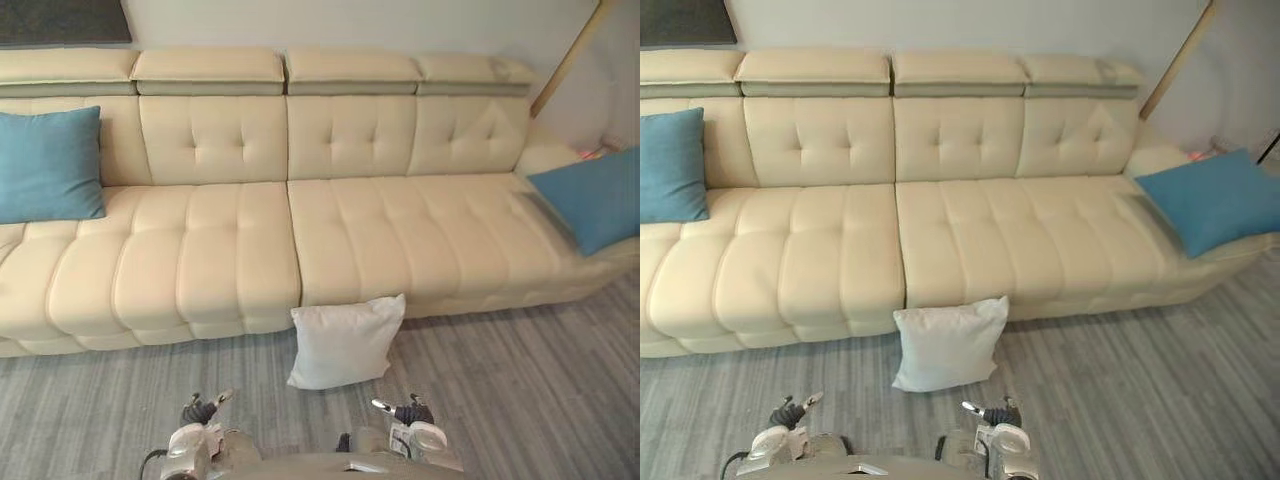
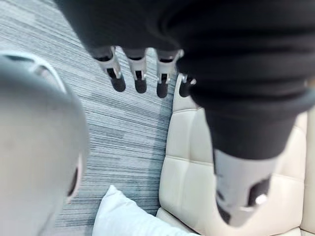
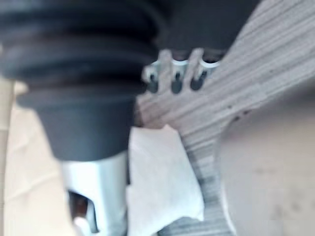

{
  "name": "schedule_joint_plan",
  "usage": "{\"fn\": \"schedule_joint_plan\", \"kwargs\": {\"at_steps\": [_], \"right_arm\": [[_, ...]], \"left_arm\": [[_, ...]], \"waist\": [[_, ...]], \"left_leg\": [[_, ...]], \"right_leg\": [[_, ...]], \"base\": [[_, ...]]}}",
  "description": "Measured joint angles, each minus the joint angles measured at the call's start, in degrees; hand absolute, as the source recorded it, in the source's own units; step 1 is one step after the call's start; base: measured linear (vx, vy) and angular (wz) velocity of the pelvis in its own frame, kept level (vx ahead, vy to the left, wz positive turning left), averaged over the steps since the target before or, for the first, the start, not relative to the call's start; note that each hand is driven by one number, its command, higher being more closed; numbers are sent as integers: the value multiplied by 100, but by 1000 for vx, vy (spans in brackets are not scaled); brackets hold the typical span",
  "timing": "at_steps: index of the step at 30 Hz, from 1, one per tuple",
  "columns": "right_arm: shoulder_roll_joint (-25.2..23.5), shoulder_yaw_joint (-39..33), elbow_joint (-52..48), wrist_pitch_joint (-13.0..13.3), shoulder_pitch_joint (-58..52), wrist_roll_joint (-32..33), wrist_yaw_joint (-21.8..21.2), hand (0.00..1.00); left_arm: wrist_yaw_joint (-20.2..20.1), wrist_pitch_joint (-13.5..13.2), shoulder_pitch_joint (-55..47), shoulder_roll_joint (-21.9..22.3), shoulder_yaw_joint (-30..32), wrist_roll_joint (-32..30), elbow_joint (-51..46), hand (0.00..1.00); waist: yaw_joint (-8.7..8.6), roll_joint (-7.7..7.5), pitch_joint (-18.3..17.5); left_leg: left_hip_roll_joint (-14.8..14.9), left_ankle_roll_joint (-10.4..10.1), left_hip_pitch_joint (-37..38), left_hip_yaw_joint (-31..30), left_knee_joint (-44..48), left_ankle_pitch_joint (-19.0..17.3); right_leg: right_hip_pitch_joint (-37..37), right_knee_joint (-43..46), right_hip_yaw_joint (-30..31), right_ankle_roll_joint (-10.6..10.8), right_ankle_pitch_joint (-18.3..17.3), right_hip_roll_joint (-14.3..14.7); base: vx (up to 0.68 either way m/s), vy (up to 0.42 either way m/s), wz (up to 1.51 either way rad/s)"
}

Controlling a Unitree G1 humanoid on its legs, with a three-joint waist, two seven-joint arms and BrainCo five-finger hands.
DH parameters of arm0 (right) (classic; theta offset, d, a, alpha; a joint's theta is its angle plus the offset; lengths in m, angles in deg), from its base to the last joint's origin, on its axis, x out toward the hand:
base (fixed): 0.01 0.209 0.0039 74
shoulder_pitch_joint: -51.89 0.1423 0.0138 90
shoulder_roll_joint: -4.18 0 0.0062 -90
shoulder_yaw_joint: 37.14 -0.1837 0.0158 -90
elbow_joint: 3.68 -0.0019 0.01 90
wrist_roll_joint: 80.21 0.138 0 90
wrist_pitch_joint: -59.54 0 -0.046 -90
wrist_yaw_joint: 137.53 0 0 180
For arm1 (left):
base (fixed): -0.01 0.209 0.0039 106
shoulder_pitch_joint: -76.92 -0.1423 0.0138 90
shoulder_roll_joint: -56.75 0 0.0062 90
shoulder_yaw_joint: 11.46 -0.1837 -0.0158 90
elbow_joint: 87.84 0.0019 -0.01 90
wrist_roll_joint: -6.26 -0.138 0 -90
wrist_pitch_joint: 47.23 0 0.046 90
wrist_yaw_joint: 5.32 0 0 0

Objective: Pick up cushions and gather them together orderly.

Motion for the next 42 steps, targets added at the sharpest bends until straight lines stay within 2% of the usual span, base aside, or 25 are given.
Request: {"fn": "schedule_joint_plan", "kwargs": {"at_steps": [5, 6, 8, 9, 11, 13, 14, 15, 17, 18, 19, 20, 21, 24, 25, 26, 28, 30, 31, 33, 34, 37, 38, 40, 42], "right_arm": [[64, -70, -24, 2, -160, 113, 33, 0], [38, -80, -31, 5, -174, 122, 32, 0], [-65, -180, -66, 8, -181, 127, 31, 0], [-91, -215, -154, 6, -221, 165, 26, 0], [-165, -291, -369, 10, -282, 164, 26, 0], [-245, -292, -455, 8, -304, 163, 20, 0], [-292, -293, -472, 9, -304, 166, 18, 0], [-291, -290, -475, 8, -295, 165, 19, 0], [-310, -279, -473, 7, -293, 164, 16, 0], [-336, -259, -474, 7, -286, 165, 2, 0], [-352, -255, -474, 7, -283, 161, 2, 0], [-355, -227, -473, 3, -266, 160, -4, 0], [-312, -64, -471, 10, -233, 148, -8, 0], [-254, -5, -436, 5, -99, 118, -12, 0], [-235, -17, -406, 4, -46, 117, -12, 0], [-233, -86, -304, 8, 9, 136, -15, 0], [-213, -125, -157, -4, 143, 131, -14, 0], [-194, -119, 36, -15, 172, 114, -12, 0], [-61, -130, 191, -6, 251, 112, -35, 0], [-28, -204, 206, -2, 260, 121, -88, 0], [-19, -313, 197, -14, 290, 116, -125, 0], [-32, -325, 134, -20, 267, 122, -119, 0], [-42, -310, 102, -32, 224, 124, -111, 0], [-55, -289, -44, -63, 142, 127, -94, 0], [-62, -297, -67, -97, 126, 157, -83, 0]], "left_arm": [[2, -4, -19, -30, -69, 9, -92, 0], [1, -5, -26, -42, -84, 6, -133, 0], [-51, -22, -20, -13, 72, 14, -234, 0], [-59, -20, -27, 24, 158, 8, -228, 0], [-77, -25, -21, 74, 299, 12, -261, 0], [-76, -25, -27, 60, 327, 12, -286, 0], [-75, -20, -30, 45, 365, 12, -290, 0], [-71, -16, -27, 30, 367, 12, -313, 0], [-71, -5, -38, -11, 326, 11, -340, 0], [-70, -3, -44, -58, 263, 11, -354, 0], [-73, 8, -43, -90, 225, 12, -356, 0], [-69, 21, -10, -98, 189, 14, -358, 0], [-72, 23, -58, -101, 117, 13, -335, 0], [-75, 32, -16, -139, -66, -2, -207, 0], [-75, 33, -14, -153, -100, -12, -196, 0], [-74, 34, -17, -179, -156, -16, -144, 0], [-72, 37, -29, -248, -332, -16, -79, 0], [-79, 35, -49, -395, -438, -14, -44, 0], [-88, 36, -30, -323, -432, -22, 14, 0], [-81, 37, -49, -278, -409, -25, 56, 0], [-87, 33, -40, -191, -177, -19, -5, 0], [-89, 28, -11, -109, 63, -9, -249, 0], [-94, 25, 9, -104, 44, -13, -360, 0], [-92, 25, 15, -82, 30, -11, -458, 0], [-91, 23, 39, -51, 16, -12, -531, 0]], "waist": [[1, -63, 100], [18, -124, 94], [77, -188, 134], [94, -125, 150], [78, -108, 215], [87, -250, 185], [68, -214, 214], [51, -329, 165], [31, -357, 156], [32, -448, 142], [14, -436, 154], [-8, -514, 119], [1, -361, 187], [-96, -313, 174], [-125, -340, 176], [-199, -307, 196], [-257, -317, 193], [-268, -462, 184], [-221, -279, 152], [-200, -152, 103], [-172, -17, 152], [-138, -21, 322], [-106, -53, 361], [-78, -98, 399], [-47, -104, 404]], "left_leg": [[57, -69, 82, -51, 52, -19], [-1, -166, 82, -44, 30, -104], [-107, 90, -71, -139, 853, -437], [-121, 115, -33, -259, 1269, -1093], [-181, -32, 18, -271, 1462, -1463], [-334, -21, 10, -330, 1500, -1642], [-368, 6, -7, -282, 1500, -1658], [-382, 51, -3, -158, 1511, -1690], [-407, 60, 46, 55, 1521, -1797], [-434, 70, 113, 200, 1570, -1875], [-422, 55, 123, 255, 1653, -1949], [-381, 50, 156, 308, 1732, -2012], [-236, 38, 305, 442, 1794, -2127], [-38, 71, 567, 771, 1618, -2084], [-29, 71, 619, 788, 1573, -2077], [-15, 96, 700, 788, 1464, -2071], [-14, -99, 862, 799, 1328, -2126], [-173, -350, 1032, 741, 1278, -2193], [-131, -403, 1111, 252, 1134, -2223], [25, -401, 1114, 172, 1122, -2183], [331, -407, 743, -293, 2032, -2149], [751, -105, -117, -822, 4121, -1746], [811, -41, -377, -817, 4773, -1797], [748, 30, -646, -713, 5040, -1918], [552, 147, -898, -358, 4532, -2068]], "right_leg": [[-5, 154, 29, -67, -93, 26], [-101, 148, 140, -60, -108, -67], [-282, 265, 339, -68, -98, -176], [-362, 347, 547, -56, -101, -112], [-404, 383, 949, -39, -107, -46], [-532, 330, 1266, -46, -101, -42], [-604, 289, 1384, -58, -94, -42], [-702, 285, 1510, -85, -74, -50], [-851, 394, 1651, -79, -71, -100], [-975, 653, 1648, -37, -11, -194], [-1062, 841, 1636, 83, 149, -214], [-1155, 1039, 1555, 274, 208, -209], [-1350, 1409, 1191, 233, 306, -154], [-1508, 1600, 349, -74, 391, -253], [-1545, 1680, 271, -84, 385, -262], [-1588, 1761, 132, -204, 201, -311], [-1685, 1654, 15, -168, 75, -439], [-1708, 1072, 51, -193, 541, -570], [-1700, 1303, 21, -280, 301, -401], [-1715, 1329, -27, -320, 61, -200], [-1609, 1334, -112, -400, -138, 14], [-1182, 1348, -237, -561, -340, 137], [-970, 1351, -216, -593, -442, 127], [-730, 1258, -191, -557, -524, 102], [-593, 1237, -214, -428, -627, -42]], "base": [[-155, 1, 2], [-113, 72, -28], [-103, 133, -58], [-86, 158, -69], [-64, 162, -88], [-26, 167, -90], [-3, 159, -80], [3, 144, -73], [50, 106, -67], [103, 79, -56], [78, 39, -48], [117, 5, -71], [94, -14, -83], [139, -49, -71], [153, -107, -29], [125, -95, -10], [186, -146, -1], [225, -196, 3], [204, -175, -9], [278, -194, -13], [330, -224, -4], [362, -162, -2], [300, -40, -7], [281, 22, -7], [222, 85, 7]]}}
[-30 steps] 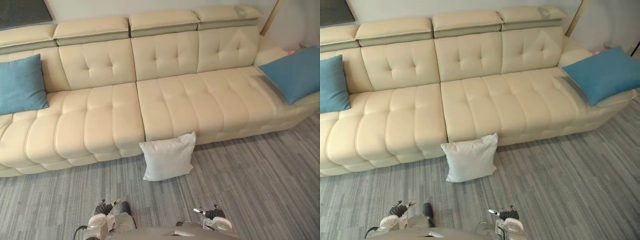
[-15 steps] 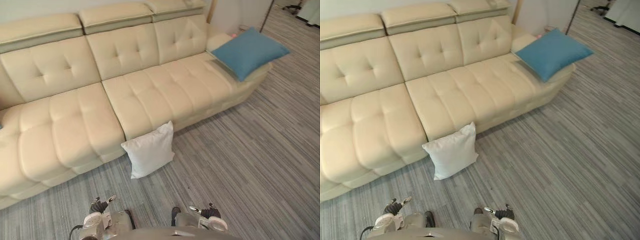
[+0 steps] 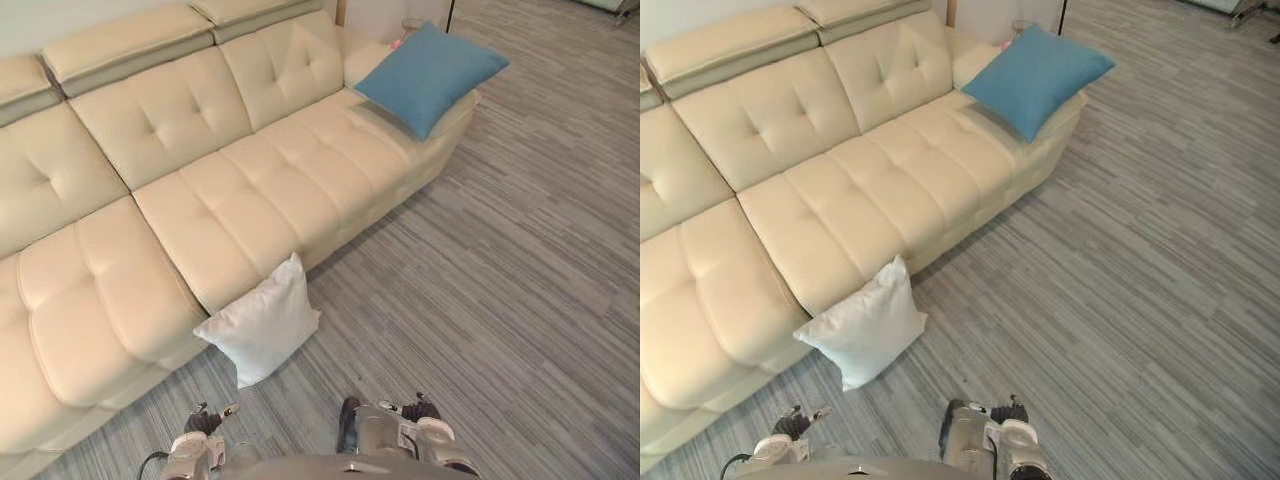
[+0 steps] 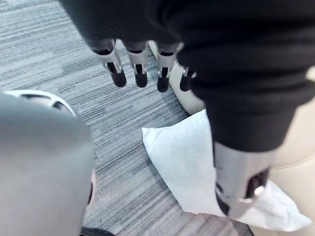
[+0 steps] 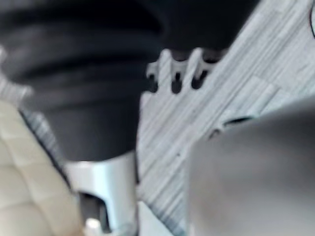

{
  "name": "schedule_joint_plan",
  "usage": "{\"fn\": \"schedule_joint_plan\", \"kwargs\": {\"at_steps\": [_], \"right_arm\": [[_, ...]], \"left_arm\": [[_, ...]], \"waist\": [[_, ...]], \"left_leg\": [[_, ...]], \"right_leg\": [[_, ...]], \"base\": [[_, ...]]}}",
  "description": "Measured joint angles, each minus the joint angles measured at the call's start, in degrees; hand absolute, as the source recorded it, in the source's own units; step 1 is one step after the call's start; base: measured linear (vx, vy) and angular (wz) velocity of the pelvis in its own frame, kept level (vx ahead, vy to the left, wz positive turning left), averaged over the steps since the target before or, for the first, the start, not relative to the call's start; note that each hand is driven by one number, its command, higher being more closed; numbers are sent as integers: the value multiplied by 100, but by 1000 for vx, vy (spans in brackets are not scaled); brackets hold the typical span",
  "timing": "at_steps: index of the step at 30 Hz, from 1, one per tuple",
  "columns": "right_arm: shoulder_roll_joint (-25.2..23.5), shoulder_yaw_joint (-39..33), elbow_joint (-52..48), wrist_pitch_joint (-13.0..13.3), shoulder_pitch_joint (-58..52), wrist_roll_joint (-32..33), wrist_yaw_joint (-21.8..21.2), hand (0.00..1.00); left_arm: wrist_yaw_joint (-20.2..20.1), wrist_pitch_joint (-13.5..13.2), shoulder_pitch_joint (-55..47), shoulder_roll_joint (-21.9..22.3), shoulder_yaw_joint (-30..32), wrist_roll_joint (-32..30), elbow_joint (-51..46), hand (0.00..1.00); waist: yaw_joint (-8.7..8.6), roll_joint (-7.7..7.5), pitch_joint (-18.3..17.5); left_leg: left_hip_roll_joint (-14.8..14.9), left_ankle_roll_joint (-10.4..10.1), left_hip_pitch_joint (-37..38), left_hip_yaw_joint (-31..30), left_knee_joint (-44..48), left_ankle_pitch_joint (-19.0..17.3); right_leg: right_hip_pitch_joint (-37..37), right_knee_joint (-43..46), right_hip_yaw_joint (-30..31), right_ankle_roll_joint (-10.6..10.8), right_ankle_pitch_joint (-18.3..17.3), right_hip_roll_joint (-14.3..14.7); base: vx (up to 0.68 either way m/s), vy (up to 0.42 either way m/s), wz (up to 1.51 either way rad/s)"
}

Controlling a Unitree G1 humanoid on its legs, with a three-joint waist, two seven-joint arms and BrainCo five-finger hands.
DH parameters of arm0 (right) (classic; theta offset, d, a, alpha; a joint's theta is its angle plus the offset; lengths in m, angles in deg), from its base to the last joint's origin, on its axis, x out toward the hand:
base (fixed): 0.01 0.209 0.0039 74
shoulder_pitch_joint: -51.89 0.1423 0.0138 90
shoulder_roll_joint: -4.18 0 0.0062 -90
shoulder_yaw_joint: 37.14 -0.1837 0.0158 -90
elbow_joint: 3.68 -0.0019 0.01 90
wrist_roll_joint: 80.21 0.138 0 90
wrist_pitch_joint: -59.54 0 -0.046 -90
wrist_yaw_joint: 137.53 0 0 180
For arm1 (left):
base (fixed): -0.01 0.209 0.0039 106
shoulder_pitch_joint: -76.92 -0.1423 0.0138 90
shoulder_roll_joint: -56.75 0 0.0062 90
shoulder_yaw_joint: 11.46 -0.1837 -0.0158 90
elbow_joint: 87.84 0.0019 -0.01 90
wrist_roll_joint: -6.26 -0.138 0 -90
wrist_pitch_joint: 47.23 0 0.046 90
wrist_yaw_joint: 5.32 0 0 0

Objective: Pick up cushions and gather them together orderly.

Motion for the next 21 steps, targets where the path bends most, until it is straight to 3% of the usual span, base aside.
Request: {"fn": "schedule_joint_plan", "kwargs": {"at_steps": [1, 2, 3, 5, 10, 12, 13, 15, 16, 17, 18, 19, 21], "right_arm": [[5, -2, -14, -12, -2, 12, 2, 0], [-2, -105, -173, -21, -65, 12, 6, 0], [-1, -119, -210, -18, -76, 10, 9, 0], [-241, -206, -223, -13, -5, 10, 7, 0], [-317, -217, -149, -7, 21, -19, -11, 0], [-254, -195, -121, -12, 15, -42, -25, 0], [-214, -149, -135, -15, 3, -49, -40, 0], [-166, -53, -227, -3, -141, -21, -52, 0], [-121, 15, -319, 21, -217, -46, -52, 0], [-183, 66, -429, 42, -304, -41, -59, 0], [-204, 85, -447, 60, -325, -43, -61, 0], [-217, 147, -463, 116, -347, -37, -63, 0], [-214, 188, -463, 118, -352, -42, -62, 0]], "left_arm": [[1, 1, 16, 15, -1, -1, -31, 0], [2, 9, 31, 95, -1, -3, -17, 0], [0, 10, 34, 107, 0, -4, -16, 0], [-9, 0, 71, -14, -2, 13, -66, 0], [-7, 0, 26, -95, -45, 8, 95, 0], [-8, 2, 14, -75, -79, 2, 153, 0], [-8, 2, 0, -85, -119, 2, 151, 0], [-13, 4, -33, -125, -184, 2, 153, 0], [-10, 7, -47, -108, -176, 1, 141, 0], [-8, 15, -48, -134, -114, 0, 146, 0], [-8, 15, -52, -126, -75, 6, 143, 0], [-7, 15, -53, -94, 28, 2, 142, 0], [6, 11, -80, -28, 191, -2, 128, 0]], "waist": [[-2, 5, 16], [6, 143, 16], [17, 155, 8], [121, -153, 89], [117, -197, 51], [74, -170, 28], [54, -169, 29], [-8, -182, 41], [-18, -154, 63], [-23, -219, 36], [-22, -233, 28], [-23, -241, 26], [-27, -257, 7]], "left_leg": [[-112, 32, -21, 233, -581, 23], [-199, 151, 33, 669, -1681, 399], [-232, 214, 130, 745, -1777, 327], [-601, 313, 267, 825, -2277, 364], [-1004, 389, 820, 820, -2903, 421], [-1100, 421, 928, 789, -3135, 461], [-1136, 436, 986, 708, -3180, 452], [-1183, 464, 1139, 397, -3215, 433], [-1194, 517, 1218, 181, -3201, 358], [-1194, 523, 1252, -110, -3115, 261], [-1194, 511, 1251, -222, -3072, 233], [-1208, 502, 1262, -469, -3017, 201], [-1289, 434, 1241, -754, -2974, 189]], "right_leg": [[54, 9, -63, 68, -40, -86], [128, 95, -205, 257, -151, -137], [139, 114, -232, 312, -187, -178], [205, -114, -284, 436, -135, -356], [750, -618, -383, 618, 96, -517], [565, -138, -383, 728, 196, -631], [285, 600, -345, 767, 282, -752], [-118, 1773, -12, 732, 780, -871], [-354, 2321, 353, 679, 795, -770], [-474, 2448, 759, 647, 290, -499], [-526, 2418, 892, 642, 153, -389], [-610, 2151, 1206, 576, -64, -141], [-541, 1285, 1563, 522, -28, 114]], "base": [[232, 176, 38], [240, 202, 42], [285, 241, 61], [202, 157, 45], [137, 58, 11], [47, 15, 12], [28, 20, 44], [55, 6, 72], [96, -72, 98], [96, -100, 98], [96, -150, 112], [92, -162, 110], [64, -156, 103]]}}
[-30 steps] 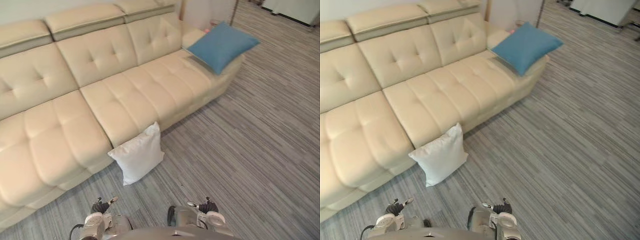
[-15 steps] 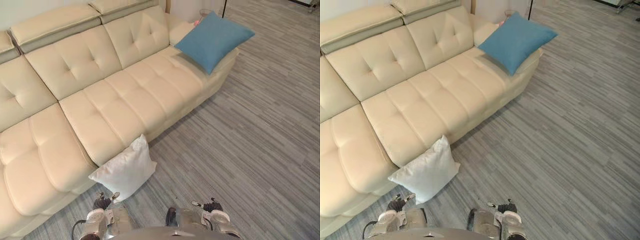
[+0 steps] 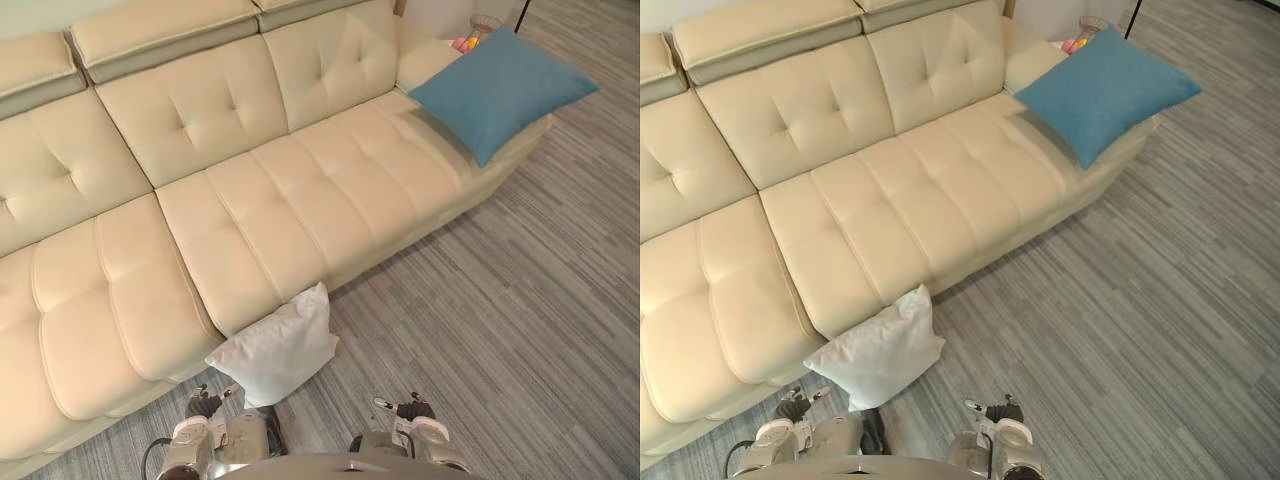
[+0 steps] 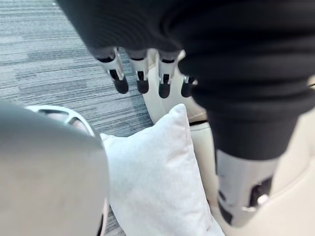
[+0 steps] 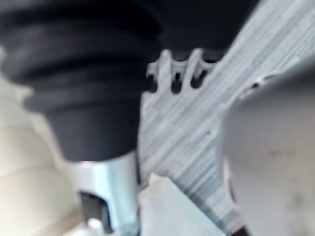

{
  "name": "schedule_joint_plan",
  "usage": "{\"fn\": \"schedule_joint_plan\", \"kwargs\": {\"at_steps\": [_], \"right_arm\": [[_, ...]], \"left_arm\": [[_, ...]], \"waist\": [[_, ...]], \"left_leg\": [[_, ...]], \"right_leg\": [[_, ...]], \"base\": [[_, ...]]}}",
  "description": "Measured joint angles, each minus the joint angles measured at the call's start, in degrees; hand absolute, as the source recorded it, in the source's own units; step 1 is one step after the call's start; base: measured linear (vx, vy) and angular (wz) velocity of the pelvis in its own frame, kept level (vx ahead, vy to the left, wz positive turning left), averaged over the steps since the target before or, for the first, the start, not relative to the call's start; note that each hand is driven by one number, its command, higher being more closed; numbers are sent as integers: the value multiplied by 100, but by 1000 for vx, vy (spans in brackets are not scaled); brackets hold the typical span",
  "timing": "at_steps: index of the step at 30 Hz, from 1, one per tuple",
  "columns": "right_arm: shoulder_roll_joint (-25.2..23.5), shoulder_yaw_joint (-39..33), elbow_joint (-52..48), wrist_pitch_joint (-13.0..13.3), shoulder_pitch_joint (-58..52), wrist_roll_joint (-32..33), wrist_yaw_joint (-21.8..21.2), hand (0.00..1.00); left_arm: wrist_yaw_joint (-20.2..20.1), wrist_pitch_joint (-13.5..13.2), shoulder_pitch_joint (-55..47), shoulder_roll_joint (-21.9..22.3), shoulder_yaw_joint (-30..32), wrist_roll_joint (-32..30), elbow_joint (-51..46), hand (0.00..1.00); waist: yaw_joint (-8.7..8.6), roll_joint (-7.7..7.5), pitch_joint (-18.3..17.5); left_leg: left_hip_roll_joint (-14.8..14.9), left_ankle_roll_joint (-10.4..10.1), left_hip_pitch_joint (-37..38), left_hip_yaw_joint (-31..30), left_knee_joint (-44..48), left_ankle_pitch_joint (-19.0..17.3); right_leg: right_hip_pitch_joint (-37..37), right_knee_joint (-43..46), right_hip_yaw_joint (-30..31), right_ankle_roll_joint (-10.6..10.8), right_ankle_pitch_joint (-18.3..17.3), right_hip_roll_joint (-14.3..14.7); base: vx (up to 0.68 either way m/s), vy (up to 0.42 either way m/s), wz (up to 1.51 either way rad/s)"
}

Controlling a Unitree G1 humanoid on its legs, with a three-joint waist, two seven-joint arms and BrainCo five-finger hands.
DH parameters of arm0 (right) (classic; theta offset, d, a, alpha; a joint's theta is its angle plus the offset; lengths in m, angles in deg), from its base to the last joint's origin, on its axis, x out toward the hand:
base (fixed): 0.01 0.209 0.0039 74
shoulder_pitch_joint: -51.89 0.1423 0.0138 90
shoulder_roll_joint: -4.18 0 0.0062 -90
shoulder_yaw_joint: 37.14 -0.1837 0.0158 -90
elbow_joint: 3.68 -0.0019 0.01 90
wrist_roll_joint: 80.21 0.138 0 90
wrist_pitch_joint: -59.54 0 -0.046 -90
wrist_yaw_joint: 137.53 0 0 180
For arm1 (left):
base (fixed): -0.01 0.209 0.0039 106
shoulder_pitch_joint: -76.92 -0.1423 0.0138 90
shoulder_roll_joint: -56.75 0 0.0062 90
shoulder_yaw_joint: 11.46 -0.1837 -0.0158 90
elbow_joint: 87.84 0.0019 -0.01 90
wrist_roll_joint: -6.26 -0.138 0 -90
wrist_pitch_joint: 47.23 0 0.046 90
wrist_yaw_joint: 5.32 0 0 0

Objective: Pick up cushions and gather them together orderly.

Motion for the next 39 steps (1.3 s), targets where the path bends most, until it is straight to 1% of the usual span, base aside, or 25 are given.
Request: {"fn": "schedule_joint_plan", "kwargs": {"at_steps": [1, 2, 3, 5, 7, 9, 11, 13, 17, 19, 21, 22, 23, 25, 26, 28, 29, 30, 31, 32, 33, 34, 36, 37, 39], "right_arm": [[-30, -6, 22, -3, -46, 3, 1, 0], [-83, -49, 67, -27, -71, 4, -12, 0], [-24, -92, 59, -26, -66, 5, -12, 0], [61, -185, 61, -21, -64, 5, -1, 0], [80, -218, 60, -20, -78, 6, 5, 0], [49, -257, 60, -21, -121, 6, 5, 0], [8, -280, 60, -21, -136, 5, 5, 0], [-47, -282, 56, -13, -128, 1, 2, 0], [-122, -293, 59, -15, -162, -6, 5, 0], [-158, -272, 57, -14, -143, -8, 7, 0], [-157, -262, 54, -14, -105, -9, 15, 0], [-137, -225, 51, -15, 11, -11, 35, 0], [-93, -112, 48, -17, 149, -11, 80, 0], [-20, 49, 50, -26, 411, -11, 171, 0], [17, 68, 49, -36, 589, -11, 199, 0], [102, 90, 46, -59, 934, -5, 266, 0], [171, 103, 44, -98, 1156, -2, 311, 0], [264, 104, 37, -124, 1374, 4, 367, 0], [350, 103, 23, -136, 1623, 10, 430, 0], [407, 101, -2, -136, 1744, 12, 437, 0], [550, 80, -129, -138, 2033, 31, 455, 0], [602, 75, -186, -134, 2132, 47, 477, 0], [805, 32, -186, -141, 2701, 118, 683, 0], [818, 33, -186, -141, 2768, 121, 685, 0], [925, 45, -190, -140, 3156, 189, 739, 0]], "left_arm": [[7, -1, -19, 4, 74, 2, -9, 0], [21, -16, -15, 39, 162, 3, -34, 0], [27, -9, -38, 122, 172, 5, -26, 0], [36, -11, -126, 260, 275, 5, -23, 0], [33, -11, -146, 343, 275, -1, -8, 0], [29, -11, -151, 337, 275, -3, -2, 0], [30, -12, -153, 326, 275, -2, -9, 0], [28, -12, -163, 270, 264, -4, -12, 0], [31, -10, -168, 194, 211, -4, -19, 0], [32, -9, -155, 133, 71, -3, -20, 0], [41, -7, -101, 110, -1, 0, -19, 0], [61, -7, 7, 56, -86, 3, -41, 0], [131, -6, 243, 63, -119, 19, -65, 0], [203, -2, 482, 47, -186, 95, -66, 0], [273, 0, 619, 25, -189, 150, -66, 0], [362, 3, 836, -54, -184, 271, -125, 0], [414, 3, 934, -107, -177, 292, -238, 0], [450, -4, 1036, -189, -168, 366, -347, 0], [494, -5, 1141, -283, -140, 447, -468, 0], [513, -11, 1225, -332, -115, 457, -529, 0], [538, -26, 1460, -447, 51, 537, -648, 0], [547, -30, 1560, -492, 102, 573, -688, 0], [591, -82, 2106, -670, 245, 782, -761, 0], [604, -85, 2157, -686, 256, 785, -772, 0], [661, -130, 2454, -761, 262, 878, -858, 0]], "waist": [[-4, -91, -63], [95, -175, -182], [111, -2, -242], [100, 213, -375], [92, 286, -420], [94, 263, -429], [144, 259, -460], [188, 146, -535], [176, 39, -564], [188, -5, -549], [171, -6, -508], [176, 37, -393], [176, 46, -233], [184, 84, 57], [183, 96, 213], [179, 85, 401], [189, 90, 594], [192, 92, 701], [183, 103, 790], [175, 112, 868], [172, 133, 1005], [171, 138, 1046], [154, 155, 1327], [152, 154, 1362], [143, 158, 1524]], "left_leg": [[-129, -86, -75, -148, 116, -71], [-203, -186, -199, -300, 345, -175], [-93, -245, -325, -369, 450, -215], [58, -301, -451, -536, 448, -224], [128, -364, -430, -653, 365, -210], [150, -429, -313, -796, 239, -171], [141, -494, -231, -815, 136, -124], [106, -496, -227, -810, 23, -34], [-10, -444, -103, -826, -250, 177], [-99, -413, -141, -911, -353, 297], [-128, -410, -259, -993, -328, 339], [-145, -414, -482, -1097, -187, 355], [-143, -421, -874, -1186, 86, 274], [-115, -379, -1365, -1242, 457, 230], [-81, -377, -1651, -1196, 633, 229], [-20, -370, -2190, -994, 958, 237], [38, -347, -2353, -871, 1113, 255], [59, -340, -2615, -786, 1300, 264], [80, -338, -2868, -741, 1439, 263], [90, -334, -2980, -724, 1498, 266], [135, -312, -3386, -678, 1678, 285], [144, -311, -3561, -669, 1740, 286], [214, -267, -4233, -583, 1936, 371], [223, -266, -4296, -574, 1957, 382], [246, -243, -4741, -563, 2040, 475]], "right_leg": [[49, -622, 70, -189, 437, -18], [169, -932, -6, -87, 111, -146], [202, -1058, -134, -99, 100, -72], [230, -1320, -357, -157, 162, 73], [406, -1536, -511, -188, 219, 157], [682, -1779, -710, -181, 272, 177], [812, -1929, -748, -173, 339, 176], [853, -2177, -762, -148, 483, 156], [1082, -2559, -871, -108, 725, 62], [1108, -2631, -907, -105, 760, 6], [1054, -2613, -1031, -103, 759, -21], [877, -2460, -1116, -116, 743, -36], [558, -2189, -1209, -190, 625, -42], [88, -1759, -1270, -241, 538, -56], [-214, -1489, -1276, -255, 481, -80], [-907, -928, -1222, -307, 377, -175], [-1140, -667, -1164, -316, 337, -212], [-1473, -403, -1088, -328, 297, -250], [-1762, -238, -1010, -294, 273, -253], [-1888, -174, -991, -303, 281, -255], [-2322, 21, -946, -340, 307, -257], [-2504, 95, -925, -346, 312, -257], [-3223, 315, -840, -365, 412, -252], [-3297, 334, -837, -369, 420, -252], [-3767, 465, -792, -391, 467, -248]], "base": [[115, -208, 85], [140, -190, 76], [148, -177, 53], [155, -110, 30], [146, -106, 26], [135, -79, 36], [82, -22, 20], [59, 42, 3], [-9, 52, 12], [-122, 30, 15], [-167, 3, 29], [-258, -4, 47], [-336, 2, 47], [-276, 4, 27], [-197, 2, 14], [-282, 2, 2], [-319, 5, -17], [-215, 1, -27], [-165, 11, -24], [-193, 4, -21], [-192, 0, -13], [-216, -8, -13], [-154, -13, -15], [-136, -7, -15], [-93, -7, -9]]}}
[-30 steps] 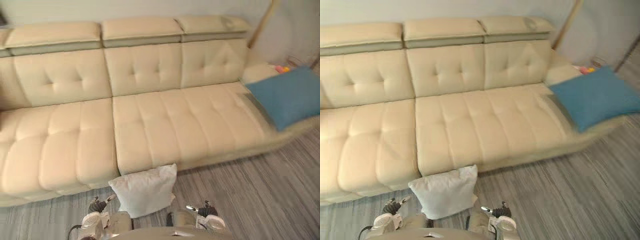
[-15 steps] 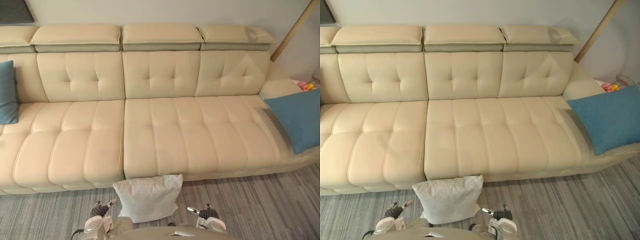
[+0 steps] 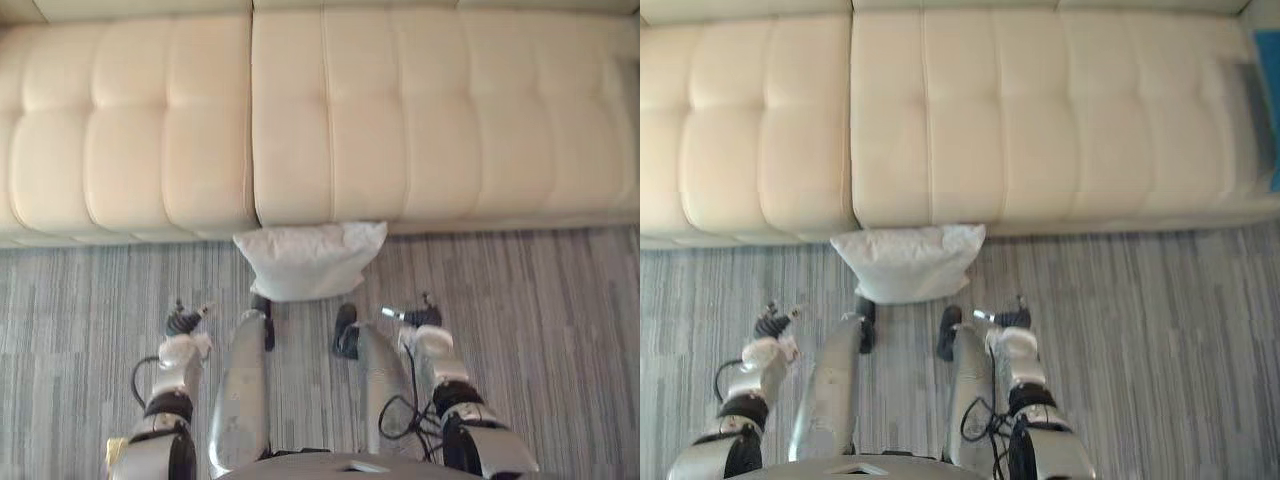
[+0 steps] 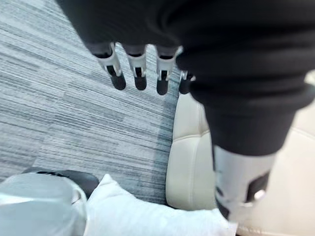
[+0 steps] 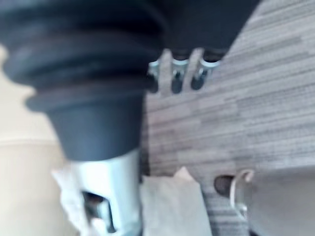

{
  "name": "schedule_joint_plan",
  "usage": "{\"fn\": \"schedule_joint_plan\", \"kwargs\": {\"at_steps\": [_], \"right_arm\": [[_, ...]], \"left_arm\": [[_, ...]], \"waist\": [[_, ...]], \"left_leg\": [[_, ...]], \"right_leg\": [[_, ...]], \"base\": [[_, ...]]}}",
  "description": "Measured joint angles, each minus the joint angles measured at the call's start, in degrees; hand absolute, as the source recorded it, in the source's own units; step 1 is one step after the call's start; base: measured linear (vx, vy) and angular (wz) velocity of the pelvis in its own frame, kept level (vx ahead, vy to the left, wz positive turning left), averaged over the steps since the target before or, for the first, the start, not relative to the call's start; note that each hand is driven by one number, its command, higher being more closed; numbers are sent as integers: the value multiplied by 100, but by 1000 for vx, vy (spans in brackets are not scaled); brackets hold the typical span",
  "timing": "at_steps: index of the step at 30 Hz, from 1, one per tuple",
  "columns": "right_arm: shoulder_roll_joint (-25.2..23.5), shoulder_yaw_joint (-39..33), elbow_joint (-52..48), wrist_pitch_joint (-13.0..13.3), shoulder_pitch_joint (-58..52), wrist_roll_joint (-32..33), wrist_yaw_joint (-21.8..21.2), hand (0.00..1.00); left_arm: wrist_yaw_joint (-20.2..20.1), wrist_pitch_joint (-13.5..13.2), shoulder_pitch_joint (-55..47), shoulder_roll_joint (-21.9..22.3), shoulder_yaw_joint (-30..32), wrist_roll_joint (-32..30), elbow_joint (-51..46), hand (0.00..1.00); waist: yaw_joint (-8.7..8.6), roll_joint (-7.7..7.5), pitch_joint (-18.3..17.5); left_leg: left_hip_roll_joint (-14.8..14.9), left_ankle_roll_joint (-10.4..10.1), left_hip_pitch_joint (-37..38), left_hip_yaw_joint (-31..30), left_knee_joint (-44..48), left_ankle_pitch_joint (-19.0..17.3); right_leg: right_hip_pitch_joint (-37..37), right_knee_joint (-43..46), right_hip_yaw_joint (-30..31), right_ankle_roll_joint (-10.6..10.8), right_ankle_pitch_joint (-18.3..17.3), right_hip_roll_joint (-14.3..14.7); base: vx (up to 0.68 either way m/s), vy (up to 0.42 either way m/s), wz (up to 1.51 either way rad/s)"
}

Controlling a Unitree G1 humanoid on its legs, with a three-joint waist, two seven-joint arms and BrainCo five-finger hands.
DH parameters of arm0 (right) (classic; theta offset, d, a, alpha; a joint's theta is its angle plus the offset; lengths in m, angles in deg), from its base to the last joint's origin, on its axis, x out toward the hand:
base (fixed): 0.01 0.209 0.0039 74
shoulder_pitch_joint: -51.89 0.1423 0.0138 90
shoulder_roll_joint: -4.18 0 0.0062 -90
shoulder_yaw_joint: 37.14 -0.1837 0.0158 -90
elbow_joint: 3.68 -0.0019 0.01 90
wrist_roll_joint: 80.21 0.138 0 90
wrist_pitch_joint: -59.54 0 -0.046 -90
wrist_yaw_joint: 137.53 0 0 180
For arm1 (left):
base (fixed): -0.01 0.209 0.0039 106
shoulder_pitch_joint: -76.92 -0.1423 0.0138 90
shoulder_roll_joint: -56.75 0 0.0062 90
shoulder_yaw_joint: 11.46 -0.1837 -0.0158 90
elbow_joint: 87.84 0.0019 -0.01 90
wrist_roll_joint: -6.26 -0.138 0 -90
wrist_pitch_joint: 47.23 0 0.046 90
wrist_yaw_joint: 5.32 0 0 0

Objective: Pick up cushions and gather them together orderly.

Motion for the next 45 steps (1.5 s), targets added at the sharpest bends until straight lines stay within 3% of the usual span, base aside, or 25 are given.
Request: {"fn": "schedule_joint_plan", "kwargs": {"at_steps": [5, 10, 16, 17, 18, 19, 26, 31, 41, 45], "right_arm": [[251, 73, -218, -15, 1011, 100, 285, 0], [430, 483, -898, -20, 1735, 77, 649, 0], [385, 1018, -1384, -25, 2281, -127, 1011, 0], [375, 1112, -1385, -29, 2325, -199, 1053, 100], [309, 1171, -1470, -58, 2354, -204, 1080, 100], [285, 1186, -1565, -90, 2362, -229, 1125, 100], [-65, 1366, -1826, -216, 2726, -427, 1551, 100], [-63, 1369, -2077, -215, 2640, -403, 1665, 100], [-174, 1369, -2940, -47, 2184, -298, 1627, 100], [-336, 1370, -3143, 7, 1856, -295, 1508, 100]], "left_arm": [[114, -47, 798, -85, -3, 137, -272, 0], [365, -70, 1263, -65, -258, 183, -851, 0], [685, -108, 1623, -12, -759, 113, -1439, 0], [731, -110, 1707, -6, -866, 110, -1454, 0], [750, -110, 1826, 25, -1013, 82, -1461, 0], [767, -109, 1887, 61, -1064, -18, -1485, 100], [1232, -58, 2493, 463, -1554, -434, -1874, 100], [1552, 6, 2515, 303, -1507, -437, -1996, 100], [1916, 134, 2505, 220, -1352, -539, -2761, 100], [2016, 155, 2318, 338, -1403, -573, -3127, 100]], "waist": [[19, -1, 427], [48, -4, 451], [64, -5, 451], [57, -5, 451], [53, -5, 450], [53, -5, 450], [-25, -5, 450], [-87, -5, 448], [-169, -14, 439], [-216, -12, 435]], "left_leg": [[38, 7, -1109, 5, 378, 151], [55, -28, -1979, -66, 689, 204], [39, -79, -2385, -84, 669, 287], [47, -80, -2402, -85, 655, 301], [38, -82, -2414, -82, 600, 335], [35, -80, -2427, -80, 569, 352], [28, -134, -2607, -115, 489, 474], [23, -183, -2624, -176, 390, 525], [13, -275, -2528, -226, 22, 769], [25, -304, -2128, -245, -161, 837]], "right_leg": [[-1168, 503, 80, -8, 70, -8], [-2072, 945, 77, -53, 30, -29], [-2550, 1106, 38, -32, -34, -73], [-2565, 1105, 25, -32, -34, -75], [-2599, 1102, 23, -32, -33, -93], [-2625, 1099, 27, -32, -33, -100], [-2811, 1109, -51, -102, -2, -104], [-2831, 1066, -89, -109, 2, -96], [-2775, 868, -202, -261, 102, -87], [-2385, 692, -262, -298, 131, -61]], "base": [[-33, -7, -3], [-7, -4, 2], [-37, -9, 8], [-29, -8, 8], [-17, -8, 8], [-15, -9, 9], [1, -3, 3], [-5, -6, 2], [-15, -20, 4], [-19, -43, 1]]}}
